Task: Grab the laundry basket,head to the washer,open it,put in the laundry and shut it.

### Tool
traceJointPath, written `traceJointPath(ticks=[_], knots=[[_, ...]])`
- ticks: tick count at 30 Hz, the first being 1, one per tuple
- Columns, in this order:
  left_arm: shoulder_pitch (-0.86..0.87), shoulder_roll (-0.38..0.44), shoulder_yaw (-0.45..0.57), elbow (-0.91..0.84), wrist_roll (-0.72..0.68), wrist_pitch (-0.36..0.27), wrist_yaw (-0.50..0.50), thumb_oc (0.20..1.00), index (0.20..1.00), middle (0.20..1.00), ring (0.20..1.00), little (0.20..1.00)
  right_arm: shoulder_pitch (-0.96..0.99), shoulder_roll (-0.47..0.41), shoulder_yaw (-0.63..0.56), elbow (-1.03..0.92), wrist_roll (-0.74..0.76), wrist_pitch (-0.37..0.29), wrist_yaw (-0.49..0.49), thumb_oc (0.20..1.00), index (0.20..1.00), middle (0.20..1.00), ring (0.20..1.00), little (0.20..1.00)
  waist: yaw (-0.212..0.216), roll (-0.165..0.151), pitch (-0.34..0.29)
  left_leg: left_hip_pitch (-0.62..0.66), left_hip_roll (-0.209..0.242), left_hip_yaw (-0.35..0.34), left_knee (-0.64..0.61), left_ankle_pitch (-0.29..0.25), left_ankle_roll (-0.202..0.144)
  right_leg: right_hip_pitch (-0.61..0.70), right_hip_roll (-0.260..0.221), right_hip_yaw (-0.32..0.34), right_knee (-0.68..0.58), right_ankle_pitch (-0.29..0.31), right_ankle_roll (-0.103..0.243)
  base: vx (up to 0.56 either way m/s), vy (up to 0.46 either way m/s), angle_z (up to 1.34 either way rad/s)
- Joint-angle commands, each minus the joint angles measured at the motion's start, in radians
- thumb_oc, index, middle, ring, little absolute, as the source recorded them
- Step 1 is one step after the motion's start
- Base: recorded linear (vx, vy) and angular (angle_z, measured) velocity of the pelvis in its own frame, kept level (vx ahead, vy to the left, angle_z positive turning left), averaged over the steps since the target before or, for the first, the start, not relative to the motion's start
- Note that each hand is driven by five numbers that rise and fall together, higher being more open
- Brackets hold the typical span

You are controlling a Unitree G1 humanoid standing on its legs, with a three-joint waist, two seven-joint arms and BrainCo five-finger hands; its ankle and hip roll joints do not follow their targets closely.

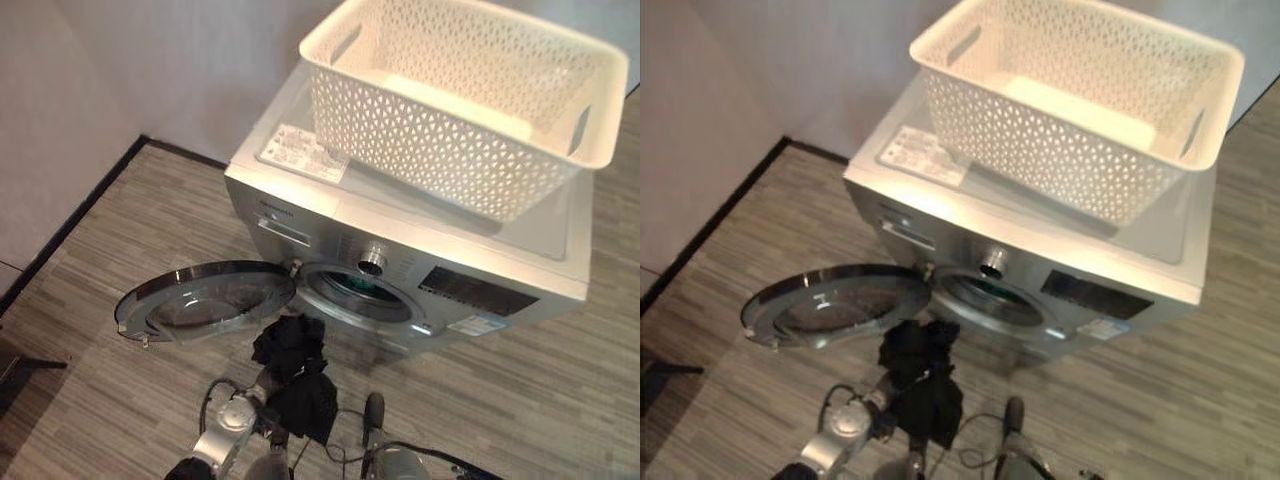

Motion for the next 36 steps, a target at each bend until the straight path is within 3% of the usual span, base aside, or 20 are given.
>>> traceJointPath(ticks=[1, 6, 8, 9, 14, 16, 20, 25, 29, 36], knots=[[-0.122, -0.057, -0.005, 0.085, -0.081, -0.065, 0.051, 0.200, 0.200, 0.200, 0.200, 0.200, -0.024, -0.026, 0.053, -0.037, 0.042, 0.001, -0.025, 1.000, 1.000, 1.000, 1.000, 1.000, -0.003, -0.041, 0.024, -0.077, -0.010, 0.037, -0.001, 0.013, 0.039, -0.007, -0.057, 0.026, 0.002, -0.099, 0.059, -0.06, -0.005, 0.01], [-0.352, -0.153, -0.046, 0.182, -0.179, -0.092, 0.152, 0.200, 0.200, 0.200, 0.200, 0.200, -0.132, -0.027, 0.135, -0.090, 0.070, 0.007, -0.071, 1.000, 1.000, 1.000, 1.000, 1.000, -0.014, -0.056, 0.094, -0.156, -0.013, 0.038, -0.001, 0.040, 0.037, -0.113, -0.069, 0.031, 0.065, -0.107, 0.049, -0.12, -0.024, 0.03], [-0.475, -0.188, -0.036, 0.237, -0.245, -0.106, 0.194, 0.200, 0.200, 0.200, 0.200, 0.200, -0.194, -0.024, 0.169, -0.095, 0.095, 0.006, -0.088, 1.000, 1.000, 1.000, 1.000, 1.000, -0.028, -0.077, 0.140, -0.270, -0.009, 0.032, 0.139, -0.007, 0.040, -0.220, -0.077, 0.052, 0.178, -0.145, 0.036, -0.17, -0.071, 0.08], [-0.476, -0.188, -0.035, 0.238, -0.245, -0.106, 0.194, 0.200, 0.200, 0.200, 0.200, 0.200, -0.196, -0.024, 0.169, -0.095, 0.096, 0.006, -0.088, 1.000, 1.000, 1.000, 1.000, 1.000, -0.029, -0.077, 0.139, -0.275, -0.009, 0.031, 0.143, -0.008, 0.040, -0.223, -0.077, 0.052, 0.180, -0.145, 0.036, -0.14, -0.043, 0.04], [-0.673, -0.164, 0.026, 0.307, -0.319, -0.123, 0.236, 0.200, 0.200, 0.200, 0.200, 0.200, -0.259, -0.029, 0.188, -0.153, 0.138, -0.008, -0.100, 1.000, 1.000, 1.000, 1.000, 1.000, -0.067, -0.106, 0.124, -0.547, 0.005, 0.001, 0.390, -0.091, 0.037, -0.485, -0.079, 0.075, 0.388, -0.199, 0.009, -0.13, -0.051, 0.06], [-0.707, -0.153, 0.046, 0.327, -0.338, -0.123, 0.243, 0.200, 0.200, 0.200, 0.200, 0.200, -0.269, -0.030, 0.187, -0.176, 0.148, -0.015, -0.104, 1.000, 1.000, 1.000, 1.000, 1.000, -0.074, -0.110, 0.121, -0.585, 0.010, -0.001, 0.428, -0.103, 0.036, -0.526, -0.077, 0.079, 0.427, -0.211, 0.006, -0.07, -0.047, -0.01], [-0.889, -0.093, 0.165, 0.377, -0.454, -0.146, 0.284, 0.200, 0.200, 0.200, 0.200, 0.200, -0.296, -0.046, 0.174, -0.303, 0.190, -0.041, -0.132, 1.000, 1.000, 1.000, 1.000, 1.000, -0.115, -0.124, 0.117, -0.753, 0.029, -0.017, 0.586, -0.160, 0.042, -0.706, -0.060, 0.100, 0.579, -0.255, -0.014, -0.04, -0.057, -0.09], [-1.116, -0.016, 0.265, 0.341, -0.551, -0.210, 0.356, 0.200, 0.200, 0.200, 0.200, 0.200, -0.305, -0.091, 0.129, -0.545, 0.161, -0.062, -0.179, 1.000, 1.000, 1.000, 1.000, 1.000, -0.172, -0.133, 0.122, -0.868, 0.052, -0.005, 0.636, -0.193, 0.056, -0.838, -0.033, 0.143, 0.610, -0.256, -0.004, -0.02, -0.046, -0.20], [-1.318, 0.009, 0.269, 0.300, -0.584, -0.265, 0.399, 0.200, 0.200, 0.200, 0.200, 0.200, -0.320, -0.095, 0.109, -0.517, 0.144, -0.061, -0.215, 1.000, 1.000, 1.000, 1.000, 1.000, -0.204, -0.121, 0.135, -0.901, 0.065, 0.003, 0.617, -0.200, 0.063, -0.891, -0.013, 0.161, 0.580, -0.241, 0.015, 0.03, -0.043, -0.29], [-1.449, -0.014, 0.294, 0.216, -0.706, -0.343, 0.423, 0.200, 0.200, 0.200, 0.200, 0.200, -0.296, -0.110, 0.096, -0.484, 0.127, -0.040, -0.211, 1.000, 1.000, 1.000, 1.000, 1.000, -0.236, -0.116, 0.150, -0.863, 0.089, 0.019, 0.553, -0.196, 0.060, -0.895, 0.017, 0.178, 0.525, -0.225, 0.034, 0.07, -0.051, -0.10]])
